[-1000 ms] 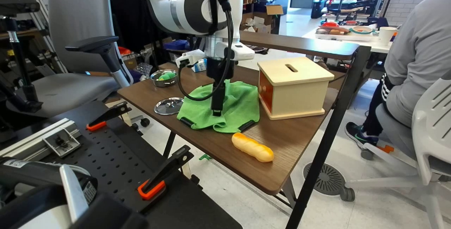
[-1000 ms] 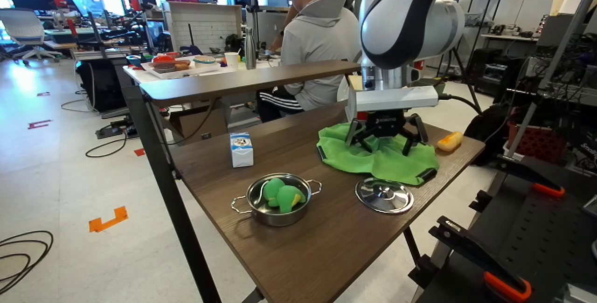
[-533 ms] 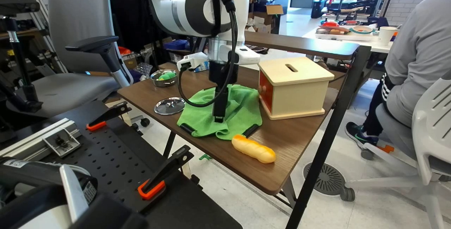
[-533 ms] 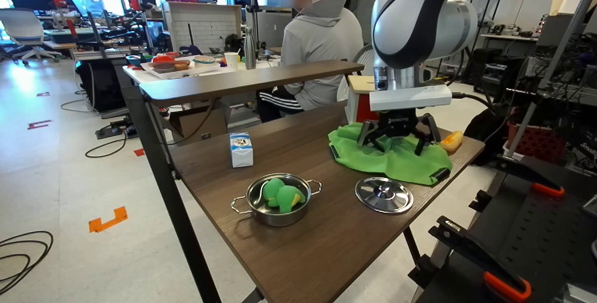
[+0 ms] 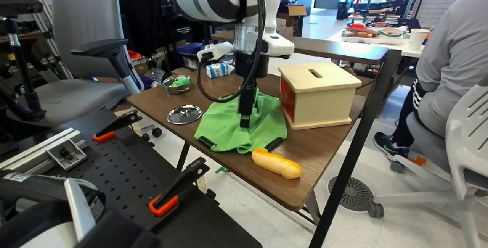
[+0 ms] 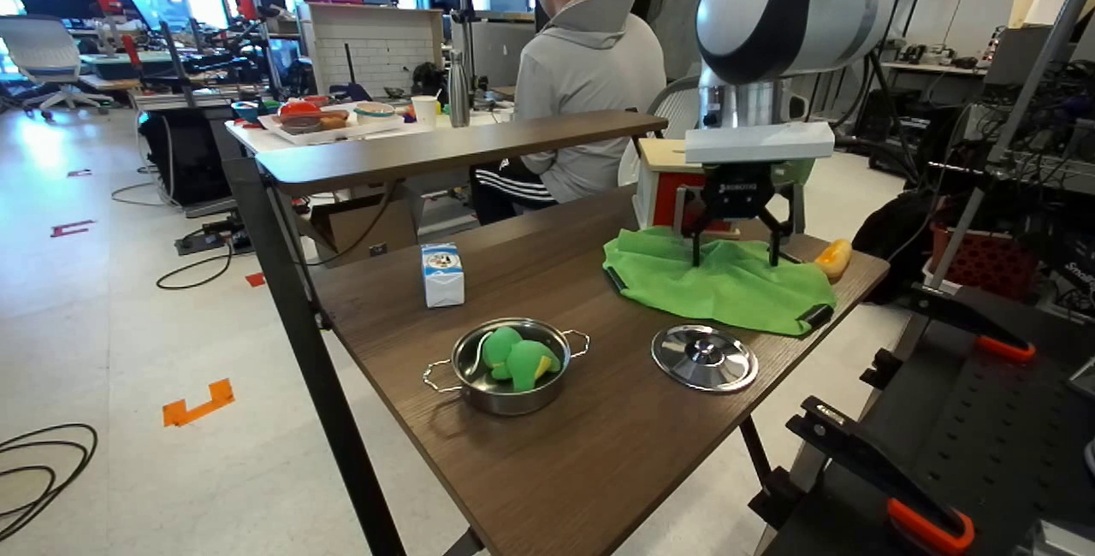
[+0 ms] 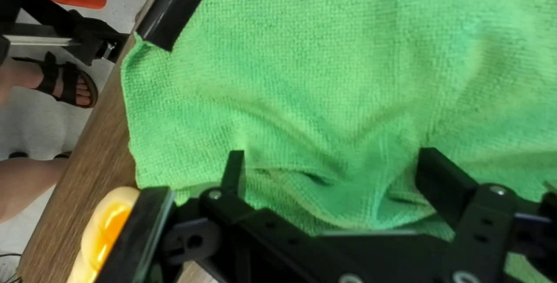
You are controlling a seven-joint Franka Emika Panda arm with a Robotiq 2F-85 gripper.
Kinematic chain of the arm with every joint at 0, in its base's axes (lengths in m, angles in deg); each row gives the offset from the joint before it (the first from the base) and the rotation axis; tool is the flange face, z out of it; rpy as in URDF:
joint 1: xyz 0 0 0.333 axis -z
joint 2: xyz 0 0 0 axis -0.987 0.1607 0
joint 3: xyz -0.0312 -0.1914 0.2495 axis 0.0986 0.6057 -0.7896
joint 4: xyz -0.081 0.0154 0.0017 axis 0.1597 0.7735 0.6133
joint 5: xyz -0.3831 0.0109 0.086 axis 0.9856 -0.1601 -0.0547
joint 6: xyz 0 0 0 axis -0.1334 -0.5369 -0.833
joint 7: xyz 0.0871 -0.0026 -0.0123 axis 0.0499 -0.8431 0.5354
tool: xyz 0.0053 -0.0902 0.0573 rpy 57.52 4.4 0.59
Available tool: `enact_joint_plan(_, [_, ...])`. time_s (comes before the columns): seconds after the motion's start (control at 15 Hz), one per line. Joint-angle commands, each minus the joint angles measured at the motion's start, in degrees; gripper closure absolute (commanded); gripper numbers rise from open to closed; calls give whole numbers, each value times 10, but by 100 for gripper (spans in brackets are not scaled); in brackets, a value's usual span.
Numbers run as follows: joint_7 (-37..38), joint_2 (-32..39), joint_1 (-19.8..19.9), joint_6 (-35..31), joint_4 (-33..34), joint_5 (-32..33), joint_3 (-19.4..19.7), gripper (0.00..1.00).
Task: Move the green towel forwards
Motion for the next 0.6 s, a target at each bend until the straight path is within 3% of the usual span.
enact_joint_plan(0.0, [-15,-74,20,60,-14,-30,-5,0])
enact_joint_plan(0.2, [-65,-140,38,112,-36,-33,-15,0])
enact_joint_plan(0.27, [-25,-86,23,85,-2,-17,-2,0])
enact_joint_plan(0.53, [-49,-133,30,110,-25,-17,-6,0])
